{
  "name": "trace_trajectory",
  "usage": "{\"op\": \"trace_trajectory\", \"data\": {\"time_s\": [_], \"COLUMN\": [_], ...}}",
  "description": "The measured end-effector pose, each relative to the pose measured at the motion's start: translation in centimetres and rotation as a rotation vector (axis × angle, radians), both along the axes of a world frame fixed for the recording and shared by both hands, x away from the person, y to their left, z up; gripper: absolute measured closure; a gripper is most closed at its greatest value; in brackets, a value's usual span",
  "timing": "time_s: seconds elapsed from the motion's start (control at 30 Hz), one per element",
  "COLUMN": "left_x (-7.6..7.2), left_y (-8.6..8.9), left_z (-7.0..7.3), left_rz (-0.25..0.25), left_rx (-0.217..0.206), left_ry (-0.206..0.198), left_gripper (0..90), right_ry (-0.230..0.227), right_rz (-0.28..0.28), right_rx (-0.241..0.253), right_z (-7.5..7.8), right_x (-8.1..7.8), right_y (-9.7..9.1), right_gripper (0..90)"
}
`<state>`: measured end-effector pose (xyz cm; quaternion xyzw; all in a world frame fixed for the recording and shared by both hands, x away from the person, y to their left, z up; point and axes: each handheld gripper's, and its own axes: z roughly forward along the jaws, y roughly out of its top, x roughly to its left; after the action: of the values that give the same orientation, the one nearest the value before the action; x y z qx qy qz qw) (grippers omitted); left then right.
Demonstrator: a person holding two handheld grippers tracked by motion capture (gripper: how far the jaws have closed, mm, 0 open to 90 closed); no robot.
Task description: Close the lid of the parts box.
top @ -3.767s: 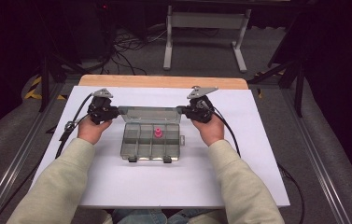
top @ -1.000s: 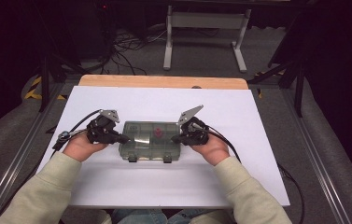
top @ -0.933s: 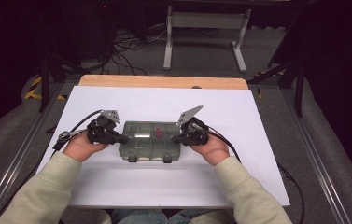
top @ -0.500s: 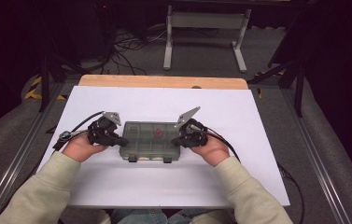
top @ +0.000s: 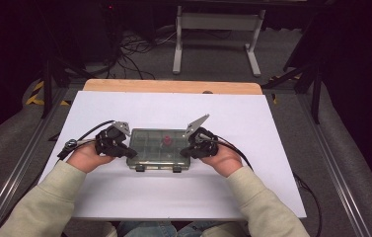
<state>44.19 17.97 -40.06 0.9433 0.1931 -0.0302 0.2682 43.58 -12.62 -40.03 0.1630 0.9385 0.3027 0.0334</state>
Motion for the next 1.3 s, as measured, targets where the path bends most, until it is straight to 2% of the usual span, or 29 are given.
{"op": "trace_trajectory", "data": {"time_s": [0.43,0.57,0.73,0.83,0.9,1.0,1.13,1.2,1.3], "left_x": [-0.1,-0.1,-0.2,-0.6,-0.8,-1.0,-1.3,-1.5,-1.7], "left_y": [0.1,0.3,0.1,0.1,0.2,0.3,0.5,0.6,0.7], "left_z": [-0.1,-0.1,0.0,0.3,0.6,1.0,1.7,2.0,2.3], "left_rz": [-0.003,-0.001,-0.001,-0.005,-0.004,0.008,0.041,0.028,0.044], "left_rx": [-0.014,-0.026,-0.021,-0.033,-0.049,-0.086,-0.156,-0.18,-0.206], "left_ry": [-0.005,0.005,-0.011,-0.031,-0.041,-0.057,-0.088,-0.09,-0.109], "left_gripper": [89.8,89.9,89.8,87.5,83.2,73.8,50.1,38.2,26.5], "right_ry": [-0.013,-0.015,-0.024,-0.028,-0.038,-0.052,-0.077,-0.093,-0.107], "right_rz": [0.003,0.001,-0.005,-0.018,-0.026,-0.04,-0.088,-0.11,-0.124], "right_rx": [-0.006,-0.012,-0.01,0.015,0.029,0.05,0.093,0.106,0.134], "right_z": [0.0,0.1,0.1,0.5,0.8,1.2,2.1,2.4,2.7], "right_x": [-0.2,-0.3,-0.3,-0.3,-0.4,-0.6,-0.9,-1.0,-1.2], "right_y": [0.1,0.1,0.2,0.0,-0.1,-0.4,-0.9,-1.1,-1.3], "right_gripper": [87.4,85.9,81.5,79.9,77.5,68.3,47.4,40.3,32.2]}}
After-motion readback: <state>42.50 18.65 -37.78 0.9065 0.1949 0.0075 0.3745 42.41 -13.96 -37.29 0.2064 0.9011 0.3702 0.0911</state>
